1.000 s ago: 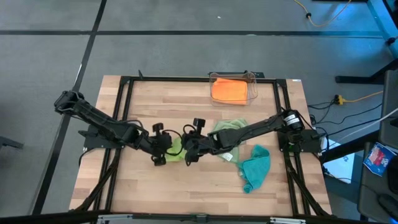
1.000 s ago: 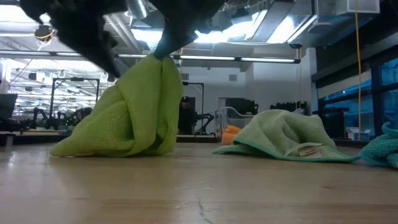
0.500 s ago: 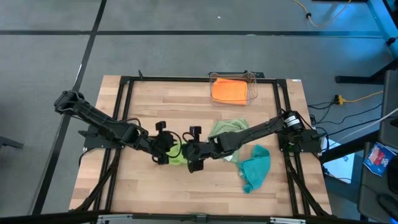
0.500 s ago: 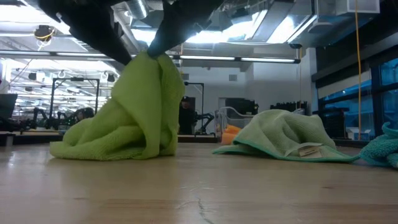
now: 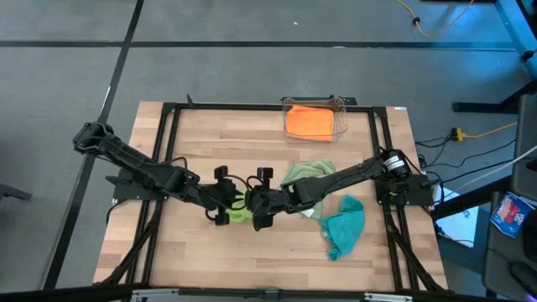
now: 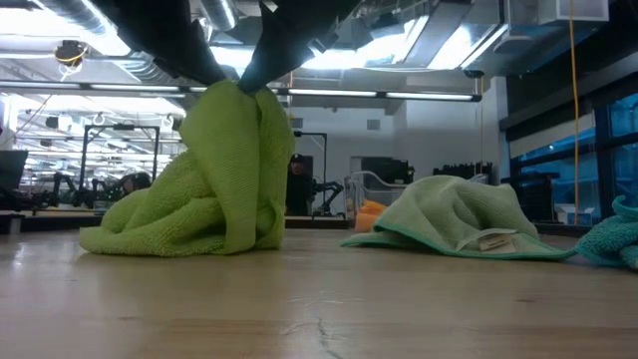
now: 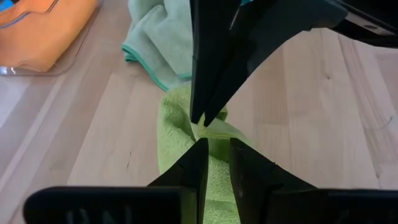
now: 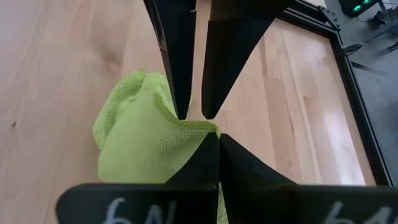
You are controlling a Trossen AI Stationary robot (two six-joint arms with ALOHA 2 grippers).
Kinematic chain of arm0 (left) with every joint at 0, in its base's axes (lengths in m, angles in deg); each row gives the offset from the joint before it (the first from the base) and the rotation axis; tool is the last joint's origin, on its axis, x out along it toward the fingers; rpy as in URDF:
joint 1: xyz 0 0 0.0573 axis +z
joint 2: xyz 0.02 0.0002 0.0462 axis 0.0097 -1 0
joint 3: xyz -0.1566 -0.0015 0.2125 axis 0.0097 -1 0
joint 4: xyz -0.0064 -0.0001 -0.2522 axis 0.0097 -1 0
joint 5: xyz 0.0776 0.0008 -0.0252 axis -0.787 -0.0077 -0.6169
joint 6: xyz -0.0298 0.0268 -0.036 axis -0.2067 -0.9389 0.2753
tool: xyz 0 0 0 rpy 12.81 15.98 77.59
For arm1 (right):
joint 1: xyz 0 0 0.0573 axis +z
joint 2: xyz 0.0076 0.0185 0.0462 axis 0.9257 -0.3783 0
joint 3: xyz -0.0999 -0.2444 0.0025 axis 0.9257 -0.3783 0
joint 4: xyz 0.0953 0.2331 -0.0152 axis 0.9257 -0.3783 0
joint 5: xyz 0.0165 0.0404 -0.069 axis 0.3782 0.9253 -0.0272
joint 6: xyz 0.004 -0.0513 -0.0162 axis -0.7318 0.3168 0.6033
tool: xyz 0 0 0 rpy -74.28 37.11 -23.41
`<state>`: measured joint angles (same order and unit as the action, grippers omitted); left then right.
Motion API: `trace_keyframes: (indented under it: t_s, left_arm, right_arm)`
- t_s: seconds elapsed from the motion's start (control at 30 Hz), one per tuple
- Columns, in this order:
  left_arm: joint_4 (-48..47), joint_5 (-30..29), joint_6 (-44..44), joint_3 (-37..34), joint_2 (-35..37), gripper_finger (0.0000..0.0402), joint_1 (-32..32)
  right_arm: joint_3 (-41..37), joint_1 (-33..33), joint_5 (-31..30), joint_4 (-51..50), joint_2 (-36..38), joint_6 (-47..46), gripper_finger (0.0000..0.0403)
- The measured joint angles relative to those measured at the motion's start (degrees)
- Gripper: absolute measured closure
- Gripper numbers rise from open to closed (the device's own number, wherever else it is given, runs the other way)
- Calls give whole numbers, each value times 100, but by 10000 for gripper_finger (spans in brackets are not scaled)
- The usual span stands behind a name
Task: Fold microfiber towels
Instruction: Fold the light green microfiber towel
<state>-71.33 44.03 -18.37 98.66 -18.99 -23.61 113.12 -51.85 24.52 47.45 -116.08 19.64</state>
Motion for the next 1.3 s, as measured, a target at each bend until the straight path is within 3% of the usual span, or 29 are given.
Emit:
trace_keyframes:
  t_s: [0.47,0.77,1.0,1.3]
  left_arm:
    - [-44,131,308,0,0,255,4]
    - [-44,-31,364,0,0,250,31]
    - [-76,258,443,0,-13,250,28]
    - [-867,269,993,0,-13,250,31]
  right_arm:
    - [-2,0,-2,-96,0,-150,399]
    - [-7,15,-10,225,-2,135,399]
    - [-7,20,-496,325,-2,161,399]
    - [-7,48,-867,305,-2,135,399]
